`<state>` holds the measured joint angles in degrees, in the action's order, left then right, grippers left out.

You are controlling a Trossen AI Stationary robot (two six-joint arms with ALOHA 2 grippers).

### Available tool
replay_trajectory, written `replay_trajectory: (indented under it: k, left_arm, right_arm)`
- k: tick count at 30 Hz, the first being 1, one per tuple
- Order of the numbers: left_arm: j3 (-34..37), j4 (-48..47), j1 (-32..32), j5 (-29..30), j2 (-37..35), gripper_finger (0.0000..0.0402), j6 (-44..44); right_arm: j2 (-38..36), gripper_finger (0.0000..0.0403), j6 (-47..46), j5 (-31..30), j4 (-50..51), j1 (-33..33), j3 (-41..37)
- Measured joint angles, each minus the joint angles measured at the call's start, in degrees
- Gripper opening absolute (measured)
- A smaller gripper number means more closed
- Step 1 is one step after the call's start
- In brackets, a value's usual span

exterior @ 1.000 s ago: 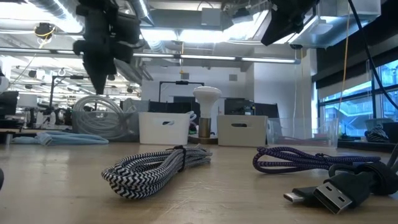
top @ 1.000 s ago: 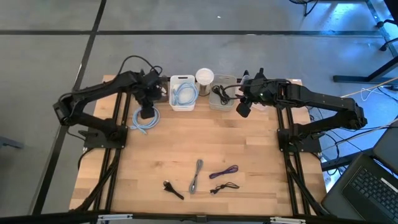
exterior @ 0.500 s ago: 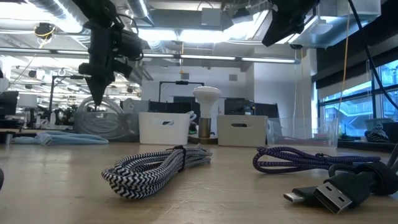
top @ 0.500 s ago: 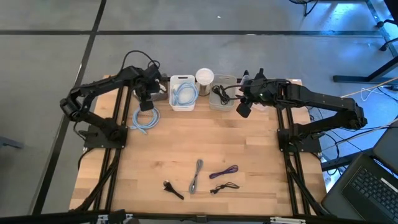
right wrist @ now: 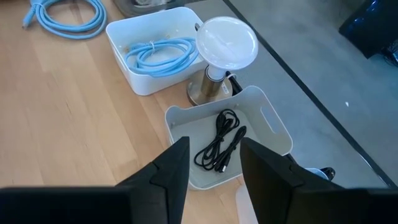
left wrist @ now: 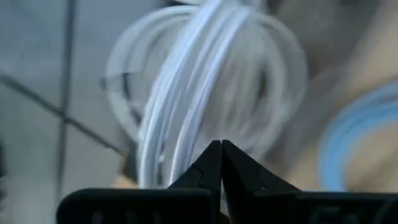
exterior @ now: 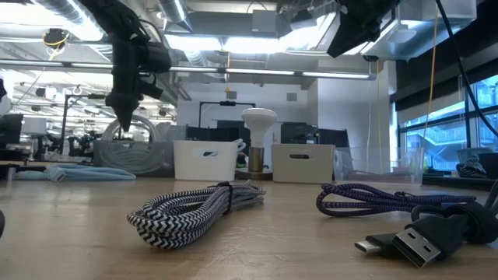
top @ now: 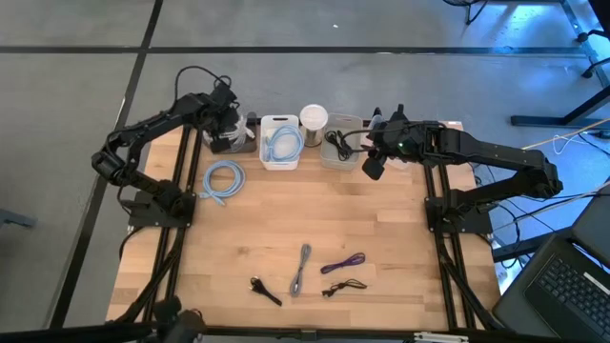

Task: Pick & Place USB Port
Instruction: Put the white HDMI cable into the black bin, then put the black and white charger cable into the transparent bin

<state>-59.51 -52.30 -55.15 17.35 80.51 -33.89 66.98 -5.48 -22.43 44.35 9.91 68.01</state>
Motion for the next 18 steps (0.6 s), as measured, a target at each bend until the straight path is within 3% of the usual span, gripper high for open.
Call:
replay_trajectory:
  k: [6,15,18]
  left_arm:
    - [0.0,9.3,-1.3,4.0,0.0,0.0001,-0.9]
    - [-4.7,-5.0,0.3,0.6,-2.4,0.0001,4.1]
    - [-6.8,-7.5,1.6,-3.9,-6.5,0.0001,7.2]
  right_arm:
    - [0.0,0.0144,-0.2,0.1,-0.3,0.0,0.0]
    - [0.0,0.0144,-0.5,0.1,1.6,0.0,0.0]
    - [0.0,0.0144,-0.3,0.1,1.2,0.0,0.0]
